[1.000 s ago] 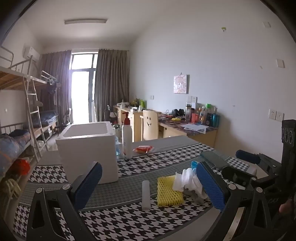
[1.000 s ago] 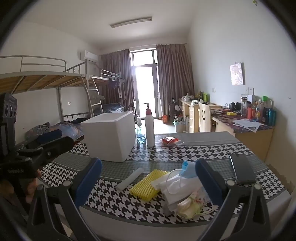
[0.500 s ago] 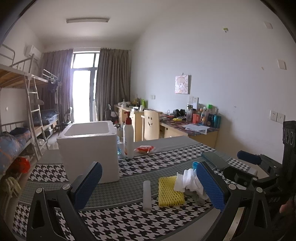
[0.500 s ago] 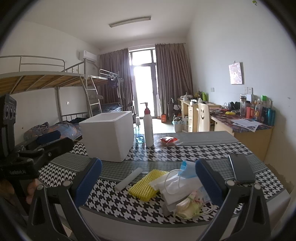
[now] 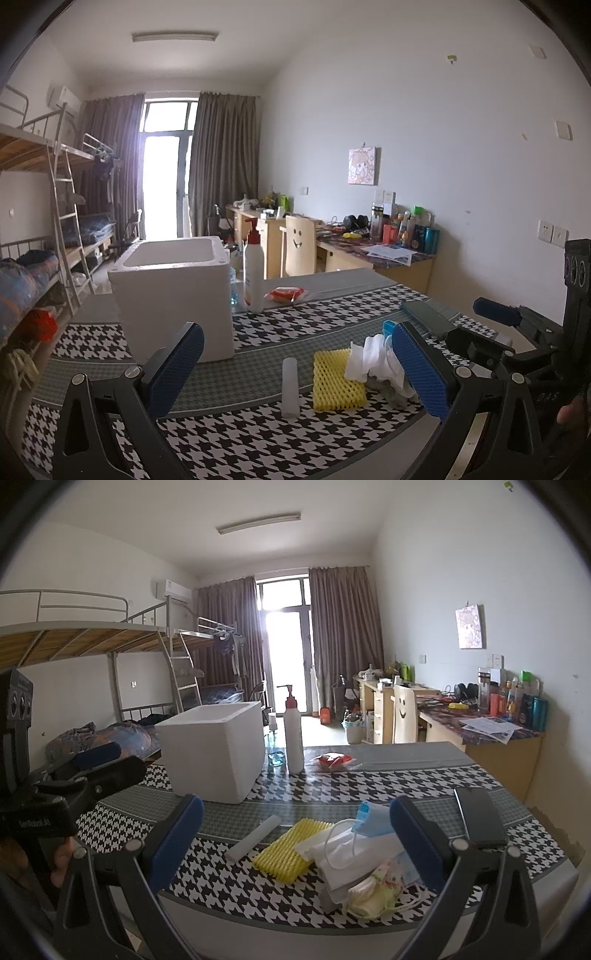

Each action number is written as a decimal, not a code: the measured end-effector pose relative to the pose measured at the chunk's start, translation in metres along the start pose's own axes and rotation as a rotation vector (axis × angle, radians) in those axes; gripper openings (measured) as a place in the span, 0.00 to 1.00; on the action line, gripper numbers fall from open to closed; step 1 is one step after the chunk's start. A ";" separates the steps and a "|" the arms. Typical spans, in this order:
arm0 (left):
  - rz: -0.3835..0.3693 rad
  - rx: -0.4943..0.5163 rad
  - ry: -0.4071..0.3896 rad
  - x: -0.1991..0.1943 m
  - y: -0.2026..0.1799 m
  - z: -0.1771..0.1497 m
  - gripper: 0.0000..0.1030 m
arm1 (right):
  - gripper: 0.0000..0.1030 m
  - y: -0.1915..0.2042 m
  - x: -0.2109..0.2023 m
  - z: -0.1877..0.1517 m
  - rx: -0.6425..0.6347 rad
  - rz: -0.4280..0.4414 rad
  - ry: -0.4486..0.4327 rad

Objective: Organize soft objects

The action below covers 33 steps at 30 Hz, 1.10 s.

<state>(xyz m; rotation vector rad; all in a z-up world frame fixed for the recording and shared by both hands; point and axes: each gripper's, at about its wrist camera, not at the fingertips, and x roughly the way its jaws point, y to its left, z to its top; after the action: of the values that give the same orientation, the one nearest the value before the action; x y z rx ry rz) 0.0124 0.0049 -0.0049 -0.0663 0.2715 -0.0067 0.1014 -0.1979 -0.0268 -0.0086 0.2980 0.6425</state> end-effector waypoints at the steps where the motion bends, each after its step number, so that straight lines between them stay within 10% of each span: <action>1: 0.001 -0.001 0.002 0.001 0.000 0.000 0.99 | 0.99 0.000 0.000 0.000 0.000 0.000 0.000; 33: 0.012 0.013 0.132 0.057 -0.006 -0.006 0.99 | 0.99 -0.023 0.023 -0.006 0.035 -0.053 0.068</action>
<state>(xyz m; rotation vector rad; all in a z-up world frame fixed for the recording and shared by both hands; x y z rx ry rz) 0.0651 -0.0021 -0.0259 -0.0518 0.4037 -0.0006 0.1307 -0.2035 -0.0404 -0.0052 0.3737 0.5852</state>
